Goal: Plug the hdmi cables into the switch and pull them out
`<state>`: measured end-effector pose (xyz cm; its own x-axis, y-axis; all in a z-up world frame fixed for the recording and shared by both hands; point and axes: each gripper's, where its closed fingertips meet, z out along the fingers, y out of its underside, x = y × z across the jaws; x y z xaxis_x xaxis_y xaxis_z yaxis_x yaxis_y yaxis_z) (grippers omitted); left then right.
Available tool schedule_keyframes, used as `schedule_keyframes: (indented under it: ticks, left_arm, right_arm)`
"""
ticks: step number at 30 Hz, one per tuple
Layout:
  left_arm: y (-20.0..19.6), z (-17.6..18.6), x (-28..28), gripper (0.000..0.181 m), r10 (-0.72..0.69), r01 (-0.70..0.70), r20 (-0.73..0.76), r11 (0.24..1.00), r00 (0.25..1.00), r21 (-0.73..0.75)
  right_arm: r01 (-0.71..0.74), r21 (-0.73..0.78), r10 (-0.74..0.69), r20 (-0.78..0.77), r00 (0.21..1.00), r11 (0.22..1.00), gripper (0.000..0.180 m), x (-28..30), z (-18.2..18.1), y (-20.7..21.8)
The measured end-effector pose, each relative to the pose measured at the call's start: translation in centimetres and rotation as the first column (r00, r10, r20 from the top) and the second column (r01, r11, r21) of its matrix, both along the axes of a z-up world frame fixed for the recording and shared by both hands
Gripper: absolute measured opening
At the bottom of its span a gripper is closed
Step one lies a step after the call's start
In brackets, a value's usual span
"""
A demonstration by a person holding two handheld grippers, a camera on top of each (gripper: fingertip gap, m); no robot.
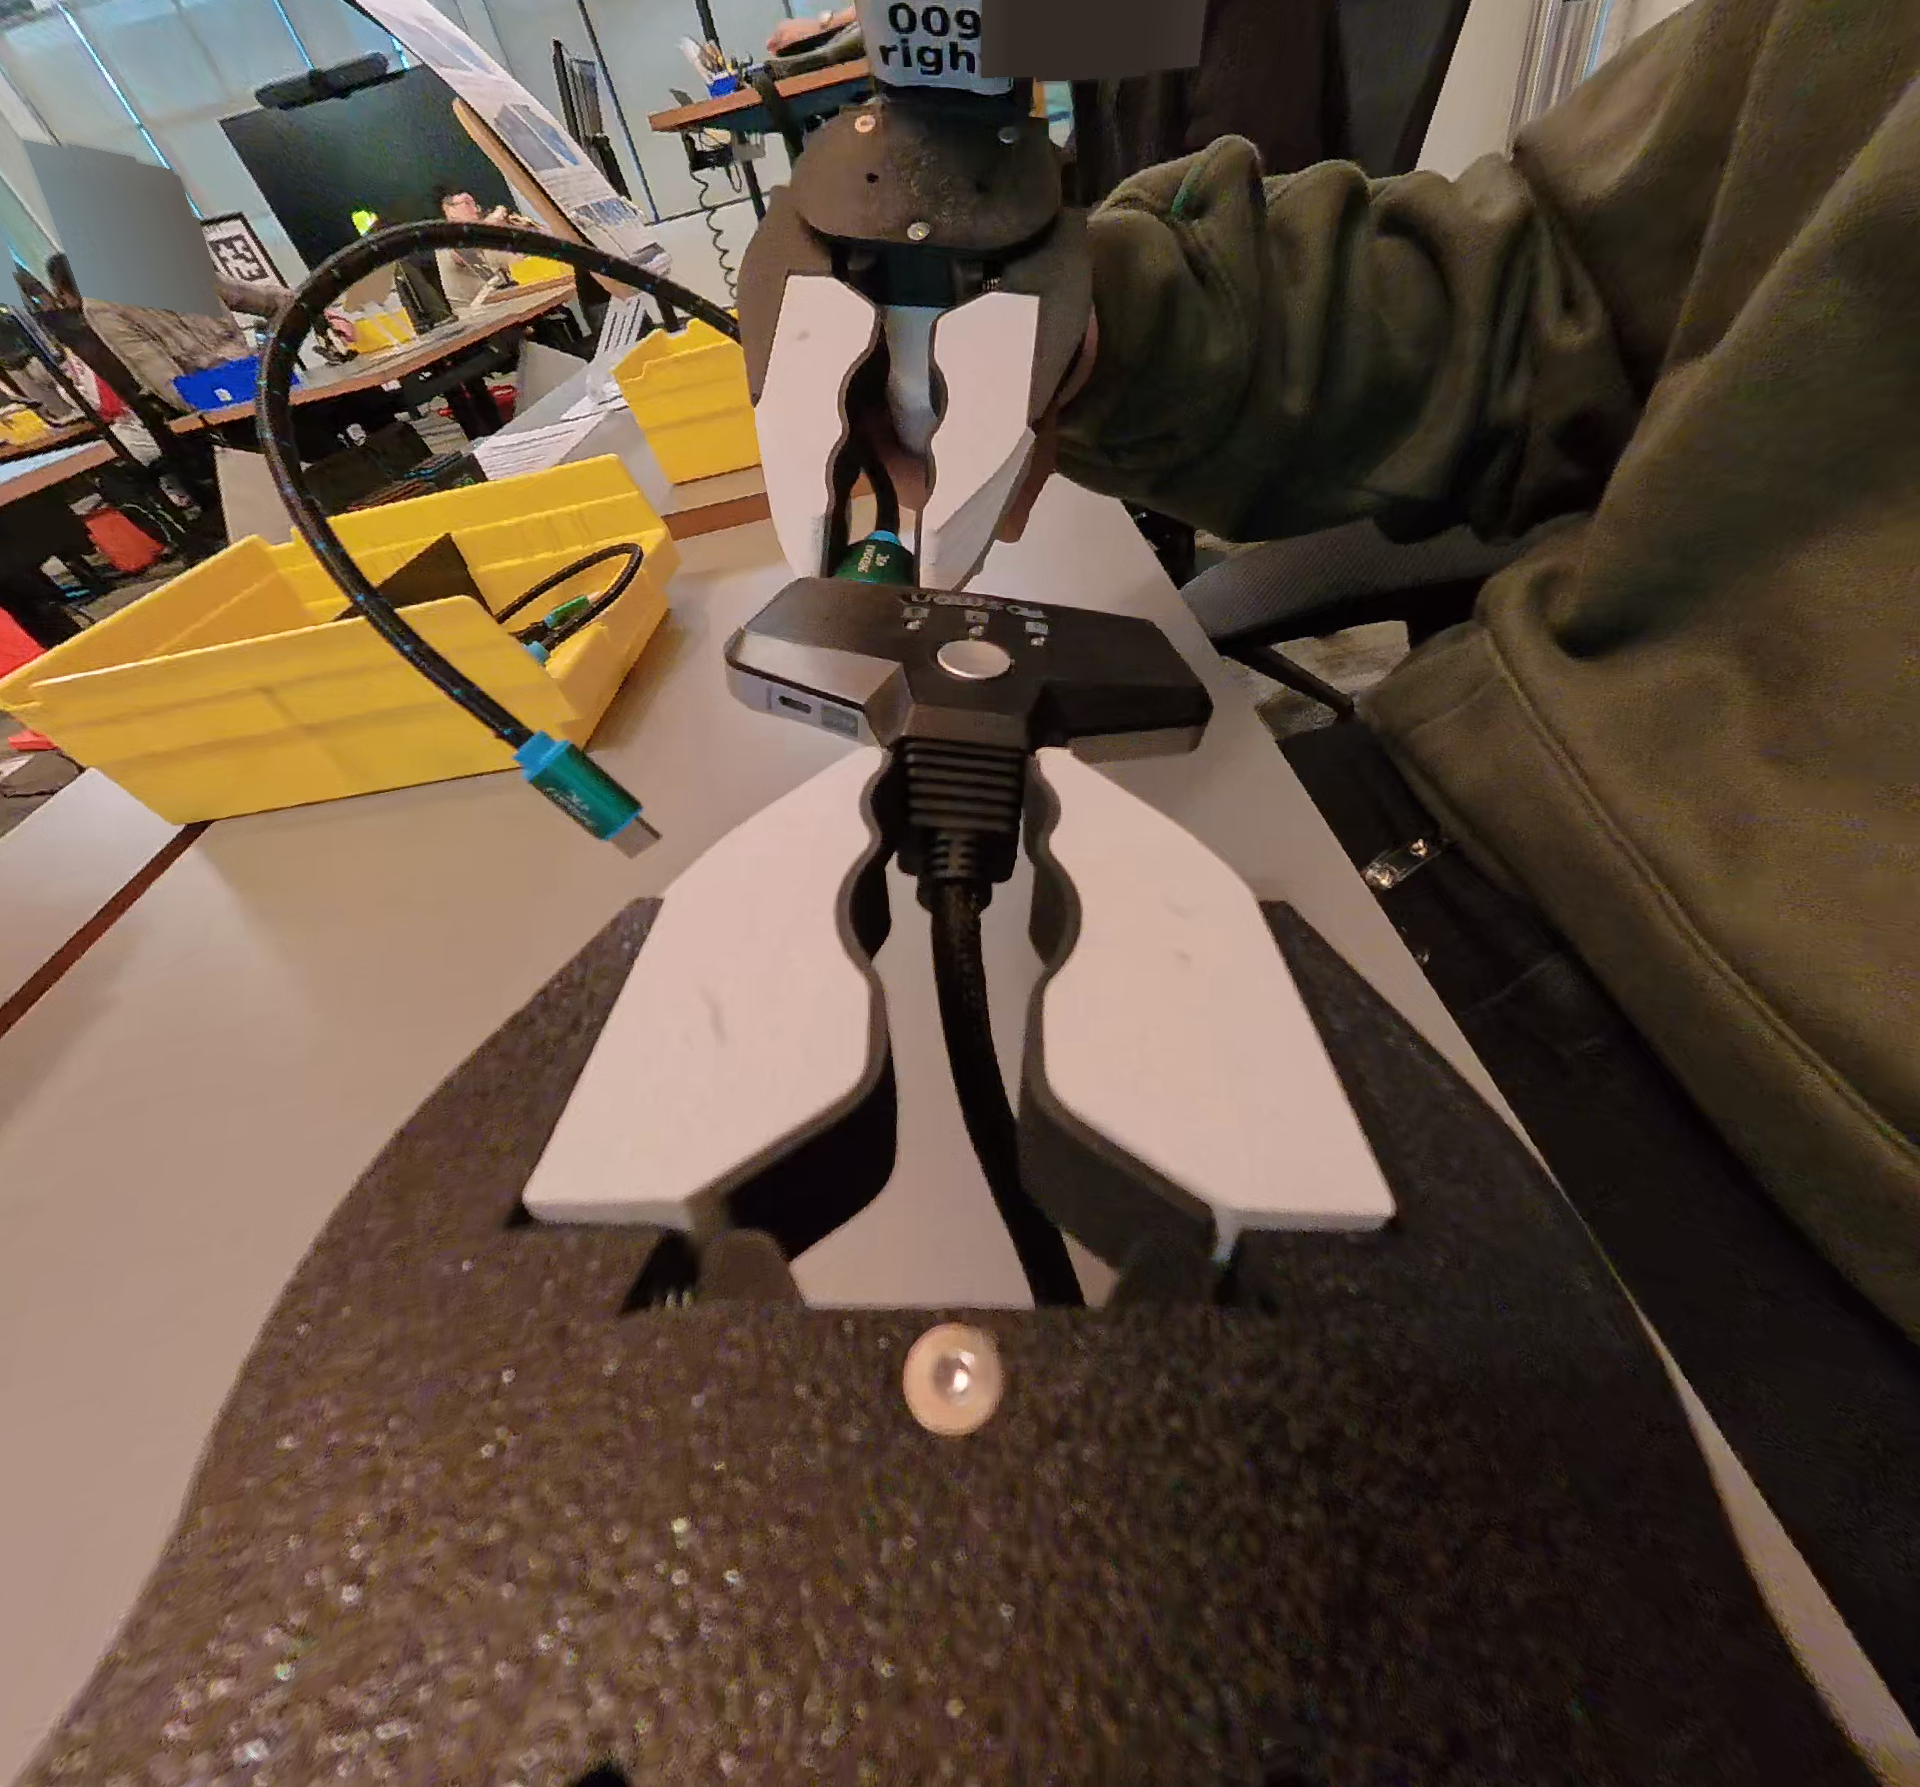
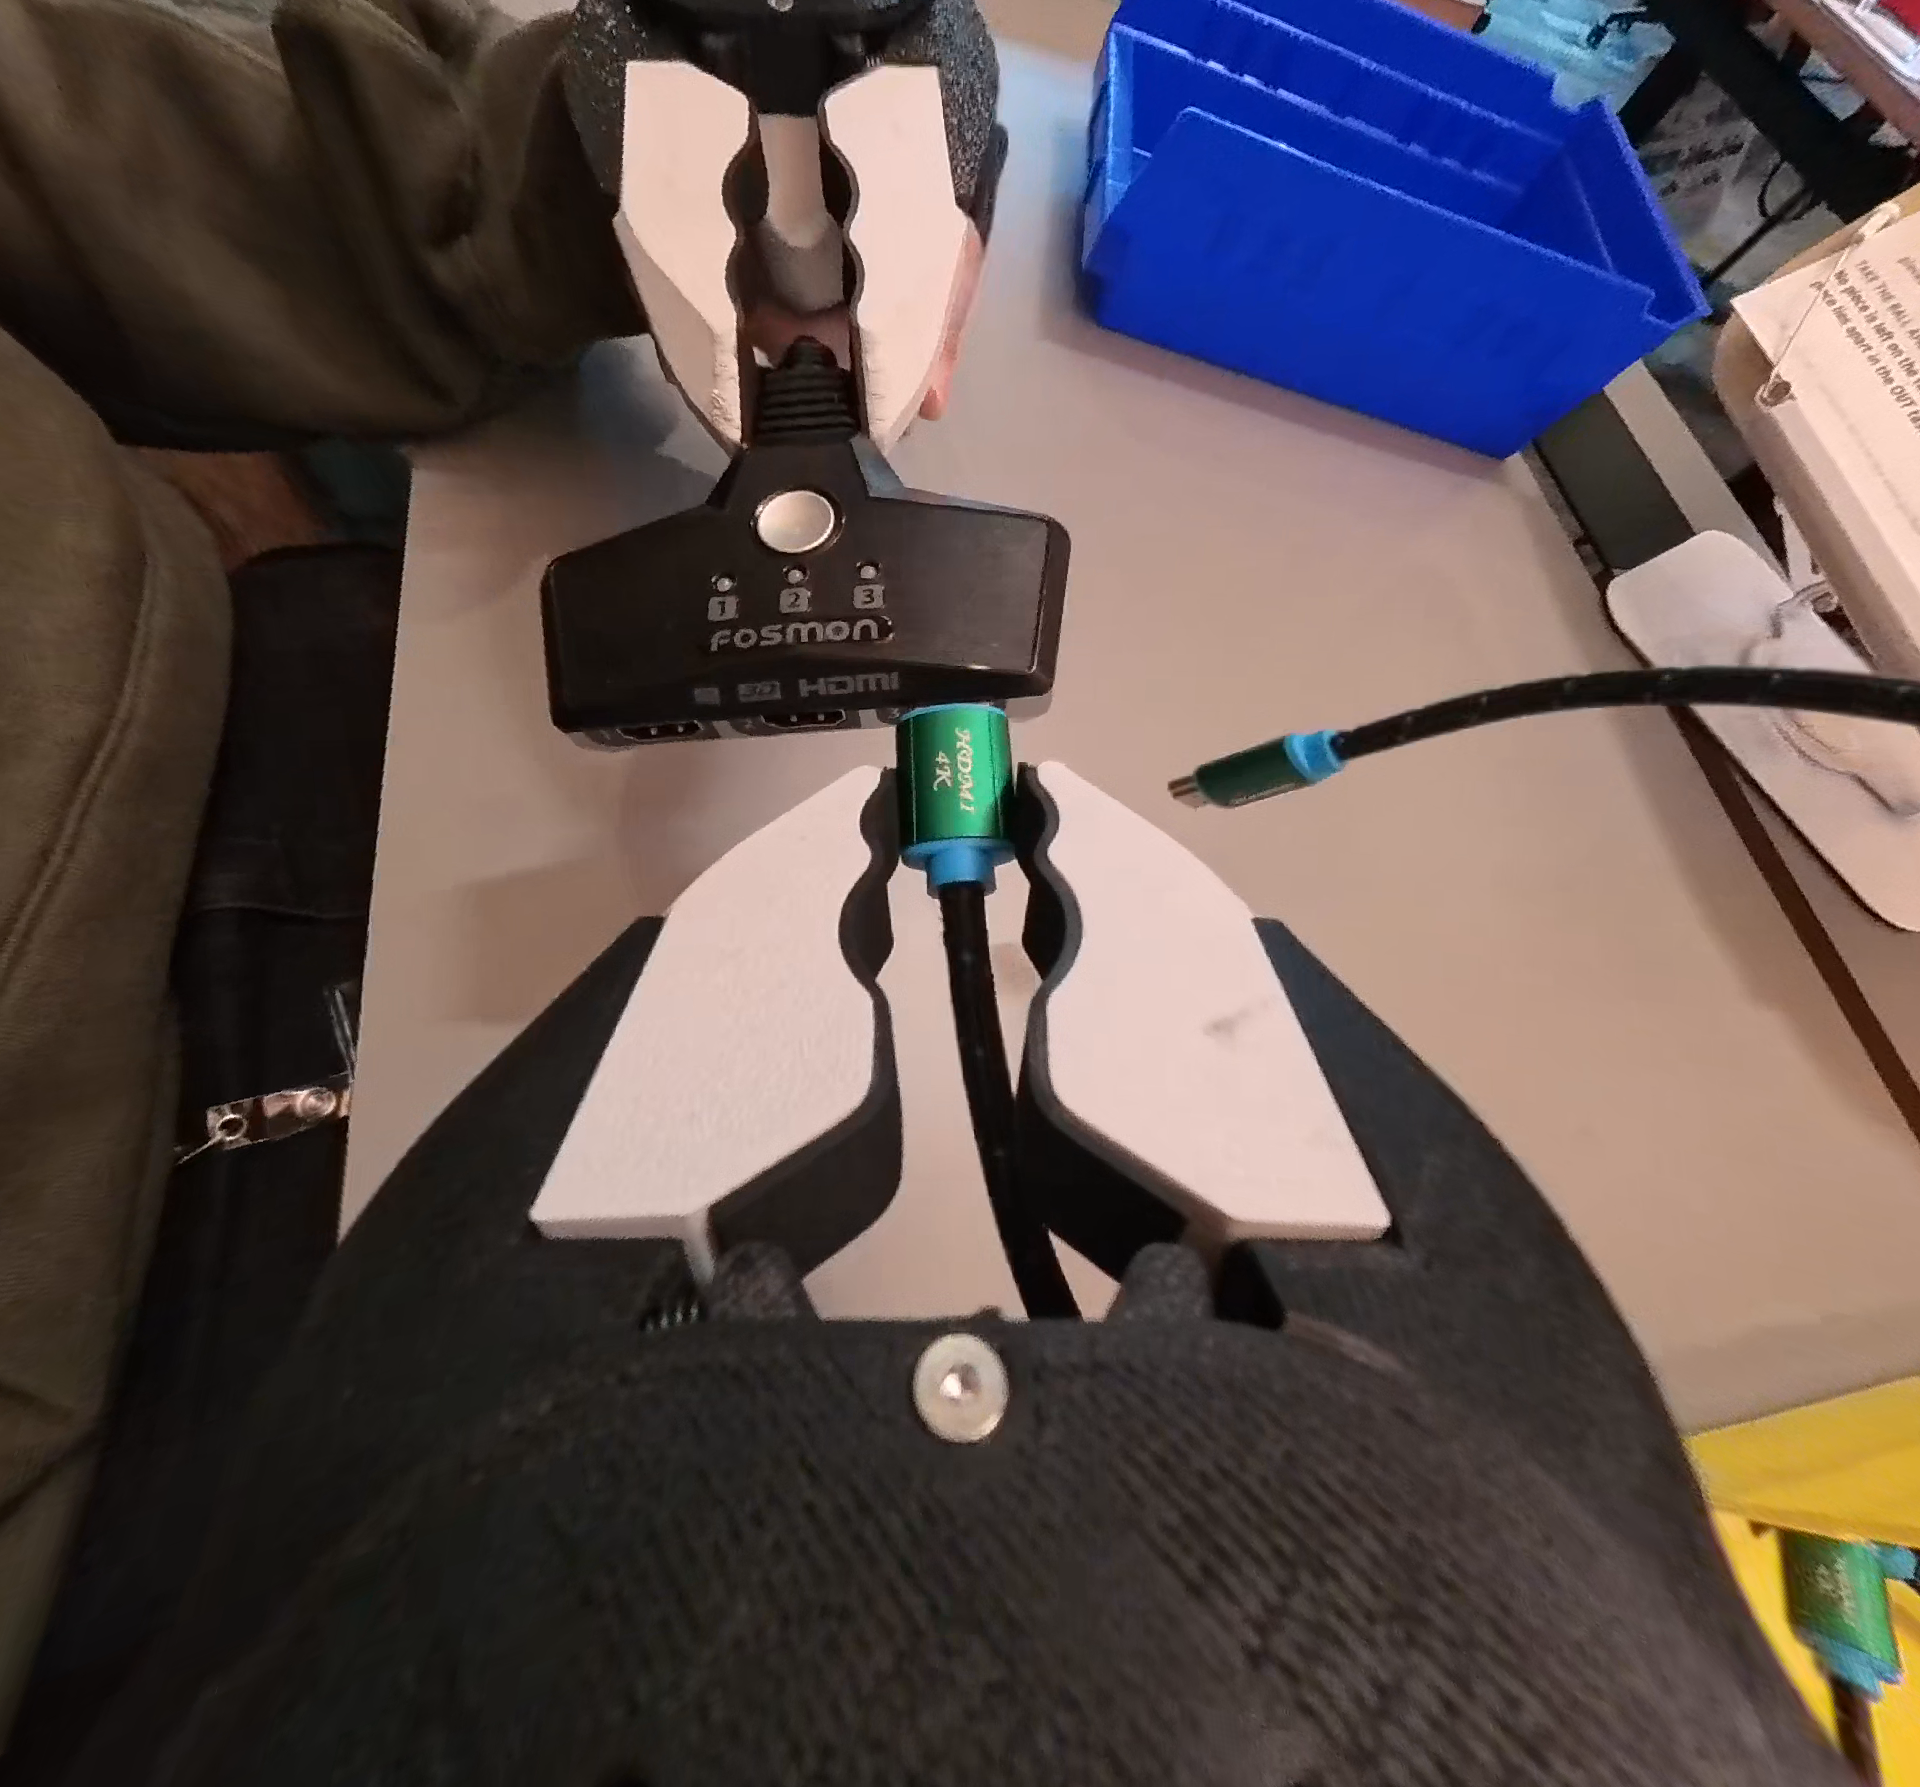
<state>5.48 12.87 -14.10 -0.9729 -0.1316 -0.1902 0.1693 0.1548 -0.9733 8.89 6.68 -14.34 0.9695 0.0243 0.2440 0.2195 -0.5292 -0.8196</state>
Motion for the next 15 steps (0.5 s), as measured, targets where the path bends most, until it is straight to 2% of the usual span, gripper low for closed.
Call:
schedule_keyframes:
  ticks: [15]
  left_arm:
    - [0.23,0.14,-0.11,0.022,-0.015,0.014,-0.022,0.999,1.0,-0.049]
  right_arm:
    - [-0.017,0.05,0.022,-0.087,0.996,0.999,0.022,-0.12,0.34,0.23]
